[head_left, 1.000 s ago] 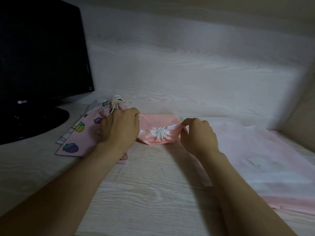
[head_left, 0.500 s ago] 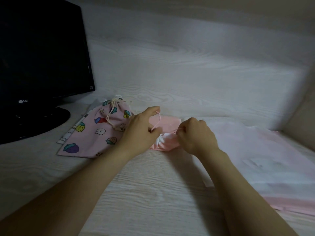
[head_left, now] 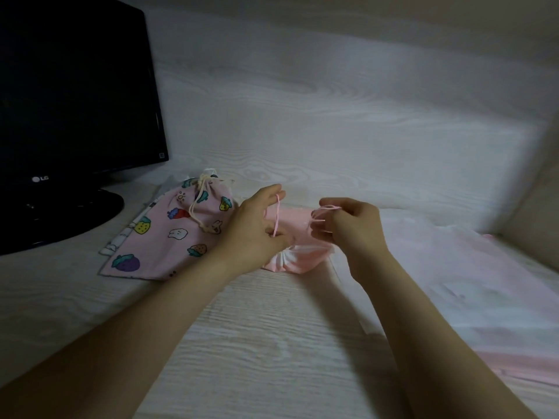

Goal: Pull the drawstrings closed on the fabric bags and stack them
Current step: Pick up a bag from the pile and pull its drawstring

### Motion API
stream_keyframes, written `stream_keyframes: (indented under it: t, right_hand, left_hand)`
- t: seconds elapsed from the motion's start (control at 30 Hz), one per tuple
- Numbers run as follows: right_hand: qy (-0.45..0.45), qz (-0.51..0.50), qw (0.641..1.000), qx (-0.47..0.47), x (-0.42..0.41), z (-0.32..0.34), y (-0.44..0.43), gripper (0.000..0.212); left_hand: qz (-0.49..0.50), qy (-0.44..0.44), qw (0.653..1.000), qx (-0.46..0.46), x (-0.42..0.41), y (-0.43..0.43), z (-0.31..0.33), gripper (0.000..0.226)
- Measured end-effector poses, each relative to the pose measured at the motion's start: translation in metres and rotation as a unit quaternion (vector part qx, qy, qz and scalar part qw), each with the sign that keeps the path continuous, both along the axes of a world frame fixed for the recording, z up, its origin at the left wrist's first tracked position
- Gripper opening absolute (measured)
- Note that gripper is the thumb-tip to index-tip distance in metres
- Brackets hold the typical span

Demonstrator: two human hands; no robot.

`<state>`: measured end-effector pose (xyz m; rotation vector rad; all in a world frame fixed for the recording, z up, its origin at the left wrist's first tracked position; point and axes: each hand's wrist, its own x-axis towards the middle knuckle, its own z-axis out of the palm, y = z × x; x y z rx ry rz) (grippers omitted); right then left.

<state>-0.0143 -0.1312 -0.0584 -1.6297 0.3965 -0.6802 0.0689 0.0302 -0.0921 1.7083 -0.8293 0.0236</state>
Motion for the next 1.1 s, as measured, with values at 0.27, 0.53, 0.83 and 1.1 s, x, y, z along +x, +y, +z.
stream_keyframes:
  t: [0.27, 0.53, 0.83, 1.1]
  right_hand:
    - [-0.1, 0.15, 0.938, 0.297, 0.003, 0.006, 0.02, 0.038]
    - [-0.002, 0.097, 0.982, 0.161, 0.003, -0.001, 0.015, 0.033]
    - [-0.002, 0.041, 0.971, -0.234, 0.002, -0.008, 0.028, 0.039]
    - [-0.029, 0.084, 0.99, 0.107, 0.005, -0.001, 0.015, 0.01]
  left_hand:
    - [-0.063, 0.076, 0.994, -0.041, -0.001, -0.004, 0.002, 0.101]
    - [-0.083, 0.147, 0.98, -0.101, -0.006, -0.005, 0.01, 0.077]
    - [-0.123, 0.127, 0.982, -0.061, -0.017, -0.008, 0.012, 0.086]
    - [-0.039, 0.109, 0.993, -0.037, -0.013, -0.004, 0.007, 0.066]
